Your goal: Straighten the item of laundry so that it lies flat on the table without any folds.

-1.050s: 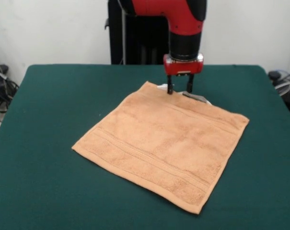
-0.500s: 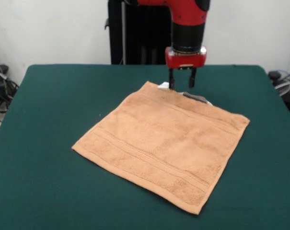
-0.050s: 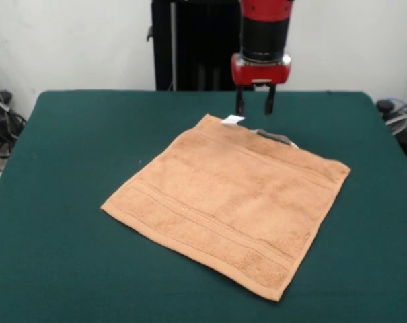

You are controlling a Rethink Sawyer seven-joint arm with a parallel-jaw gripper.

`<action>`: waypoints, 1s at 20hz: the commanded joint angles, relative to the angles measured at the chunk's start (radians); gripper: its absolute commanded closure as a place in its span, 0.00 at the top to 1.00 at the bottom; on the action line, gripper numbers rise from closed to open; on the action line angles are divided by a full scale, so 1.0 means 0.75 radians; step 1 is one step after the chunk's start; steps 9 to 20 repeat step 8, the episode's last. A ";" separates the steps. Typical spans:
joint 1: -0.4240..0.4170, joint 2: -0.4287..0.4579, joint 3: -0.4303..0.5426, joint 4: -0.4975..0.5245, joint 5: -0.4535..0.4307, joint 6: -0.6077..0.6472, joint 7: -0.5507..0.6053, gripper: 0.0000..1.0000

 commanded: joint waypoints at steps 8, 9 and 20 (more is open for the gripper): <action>-0.026 -0.005 -0.022 -0.044 0.081 0.158 0.216 1.00; -0.026 -0.005 -0.022 -0.044 0.081 0.158 0.216 1.00; -0.026 -0.005 -0.022 -0.044 0.081 0.158 0.216 1.00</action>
